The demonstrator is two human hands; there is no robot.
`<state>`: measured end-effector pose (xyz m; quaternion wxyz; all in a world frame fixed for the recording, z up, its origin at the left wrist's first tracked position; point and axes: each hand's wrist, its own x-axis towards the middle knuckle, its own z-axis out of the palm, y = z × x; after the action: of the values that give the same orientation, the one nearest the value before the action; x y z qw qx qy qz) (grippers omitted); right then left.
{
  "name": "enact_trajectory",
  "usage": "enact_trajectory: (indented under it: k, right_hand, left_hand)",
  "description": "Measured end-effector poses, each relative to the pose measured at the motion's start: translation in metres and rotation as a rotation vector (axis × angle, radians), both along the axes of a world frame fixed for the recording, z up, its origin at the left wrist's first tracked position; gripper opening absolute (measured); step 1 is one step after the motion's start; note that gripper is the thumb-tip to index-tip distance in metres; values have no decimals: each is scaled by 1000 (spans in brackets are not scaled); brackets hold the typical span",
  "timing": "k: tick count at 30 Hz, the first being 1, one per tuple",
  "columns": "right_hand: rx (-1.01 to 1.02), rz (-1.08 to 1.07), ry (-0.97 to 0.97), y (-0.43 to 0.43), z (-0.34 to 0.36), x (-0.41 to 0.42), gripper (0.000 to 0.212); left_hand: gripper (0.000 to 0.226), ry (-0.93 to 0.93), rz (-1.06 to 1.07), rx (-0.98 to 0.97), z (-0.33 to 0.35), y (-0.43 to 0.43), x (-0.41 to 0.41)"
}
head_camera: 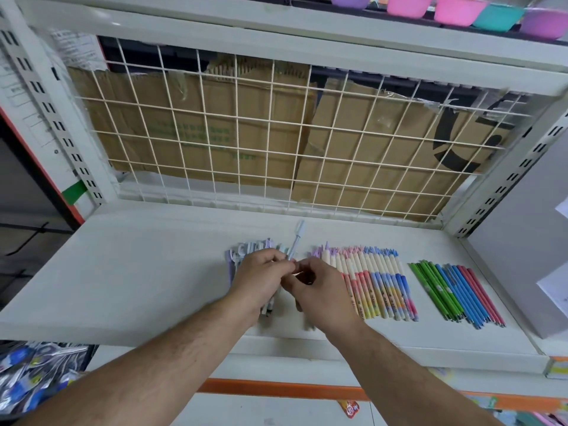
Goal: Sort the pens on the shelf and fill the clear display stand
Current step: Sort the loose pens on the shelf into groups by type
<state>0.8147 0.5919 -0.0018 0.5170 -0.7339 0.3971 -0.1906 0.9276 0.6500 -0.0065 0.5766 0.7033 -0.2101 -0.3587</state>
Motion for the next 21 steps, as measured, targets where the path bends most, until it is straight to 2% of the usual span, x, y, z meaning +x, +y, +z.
enact_trajectory:
  k: [4, 7, 12, 21]
  right_hand:
    - [0, 20, 11, 9, -3, 16, 11]
    - [-20, 27, 51, 13, -9, 28, 10]
    - [27, -6, 124, 16, -17, 41, 10]
    - [17, -104, 229, 19, -25, 48, 16]
  left_hand:
    - [19, 17, -42, 26, -5, 13, 17]
    - [12, -109, -52, 47, -7, 24, 27]
    - [6, -336, 55, 166, -8, 40, 46]
    - [6, -431, -9, 203, -13, 52, 64]
